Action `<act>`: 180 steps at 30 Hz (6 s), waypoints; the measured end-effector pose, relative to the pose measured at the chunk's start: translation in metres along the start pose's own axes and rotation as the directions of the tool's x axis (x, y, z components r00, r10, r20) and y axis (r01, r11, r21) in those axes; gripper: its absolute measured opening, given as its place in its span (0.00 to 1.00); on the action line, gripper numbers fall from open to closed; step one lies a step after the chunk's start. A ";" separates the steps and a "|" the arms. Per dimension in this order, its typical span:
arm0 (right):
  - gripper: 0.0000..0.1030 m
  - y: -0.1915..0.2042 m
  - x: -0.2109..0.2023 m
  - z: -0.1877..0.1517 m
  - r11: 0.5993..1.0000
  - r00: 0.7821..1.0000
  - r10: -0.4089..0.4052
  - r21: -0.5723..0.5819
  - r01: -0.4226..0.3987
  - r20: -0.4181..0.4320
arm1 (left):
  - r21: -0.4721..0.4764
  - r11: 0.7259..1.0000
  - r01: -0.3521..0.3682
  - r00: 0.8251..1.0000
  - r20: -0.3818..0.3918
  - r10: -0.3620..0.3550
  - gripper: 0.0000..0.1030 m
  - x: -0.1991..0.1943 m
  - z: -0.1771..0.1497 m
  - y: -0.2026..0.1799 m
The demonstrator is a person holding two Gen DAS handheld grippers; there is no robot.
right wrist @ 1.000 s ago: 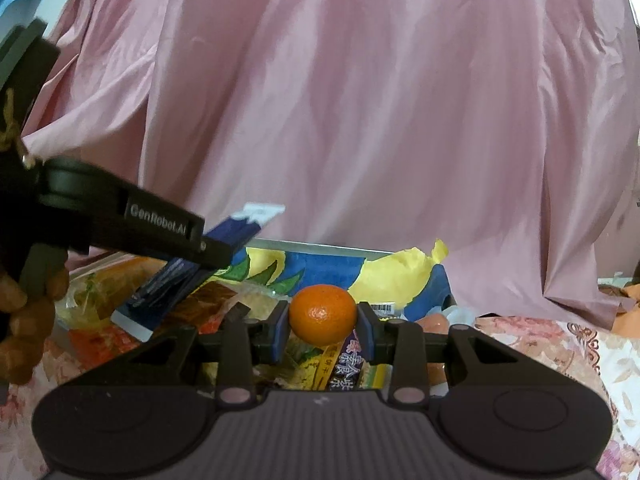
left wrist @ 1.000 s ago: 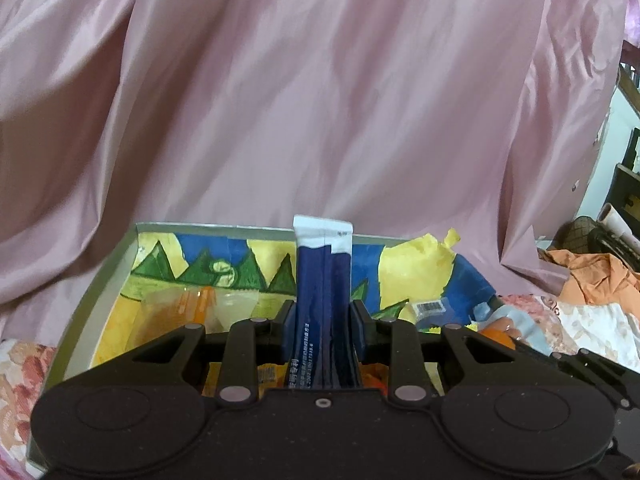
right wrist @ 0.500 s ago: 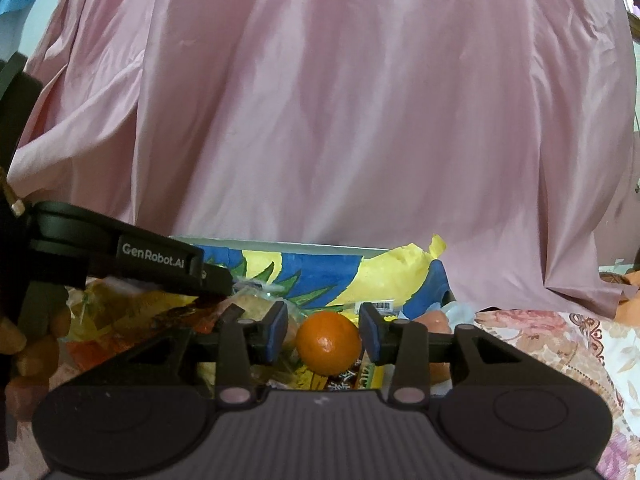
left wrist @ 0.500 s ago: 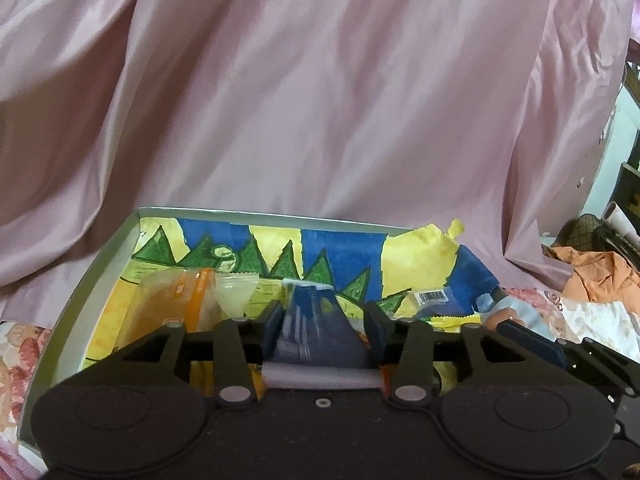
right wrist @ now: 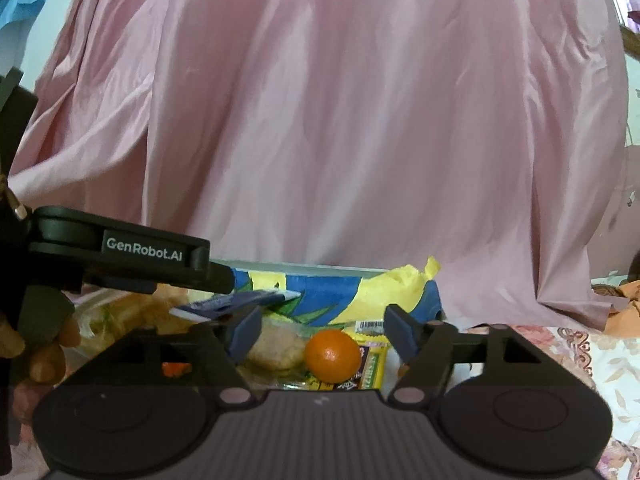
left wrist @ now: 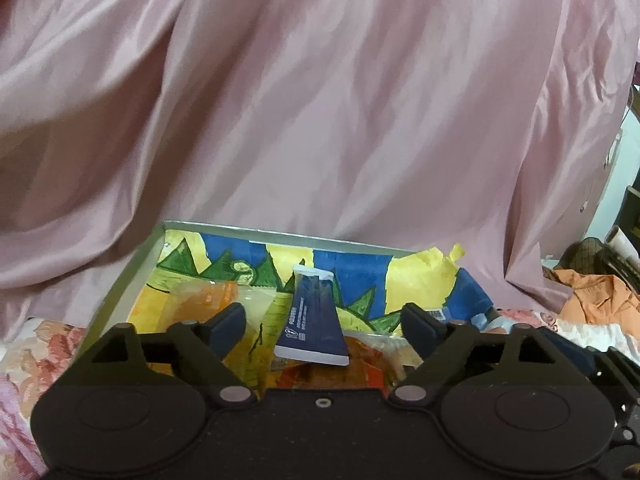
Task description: Organize snacks
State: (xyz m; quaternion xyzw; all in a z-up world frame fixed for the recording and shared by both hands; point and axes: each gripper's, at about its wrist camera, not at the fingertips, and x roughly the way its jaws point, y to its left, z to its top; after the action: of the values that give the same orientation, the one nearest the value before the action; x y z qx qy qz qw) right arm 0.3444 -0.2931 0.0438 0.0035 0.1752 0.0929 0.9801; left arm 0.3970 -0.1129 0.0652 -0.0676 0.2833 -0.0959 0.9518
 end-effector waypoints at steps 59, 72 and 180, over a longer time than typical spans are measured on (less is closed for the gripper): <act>1.00 0.036 -0.187 -0.002 0.991 0.983 -0.062 0.126 0.040 0.174 | -0.073 0.981 -0.180 0.948 0.252 0.193 0.99 -0.213 -0.070 0.044; 1.00 0.038 -0.204 -0.013 0.990 0.981 -0.077 0.131 0.054 0.180 | -0.060 0.981 -0.187 0.944 0.265 0.196 0.99 -0.222 -0.081 0.040; 1.00 0.084 -0.242 -0.120 0.992 0.995 -0.102 0.082 0.100 0.021 | 0.051 0.964 -0.260 0.943 0.226 0.243 0.99 -0.276 -0.216 0.080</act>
State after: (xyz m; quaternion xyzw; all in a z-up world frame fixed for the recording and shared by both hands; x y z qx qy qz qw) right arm 0.0648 -0.2580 0.0180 0.0357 0.1665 0.0359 0.9847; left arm 0.0626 0.0097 0.0167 -0.0028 0.1796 0.0231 0.9835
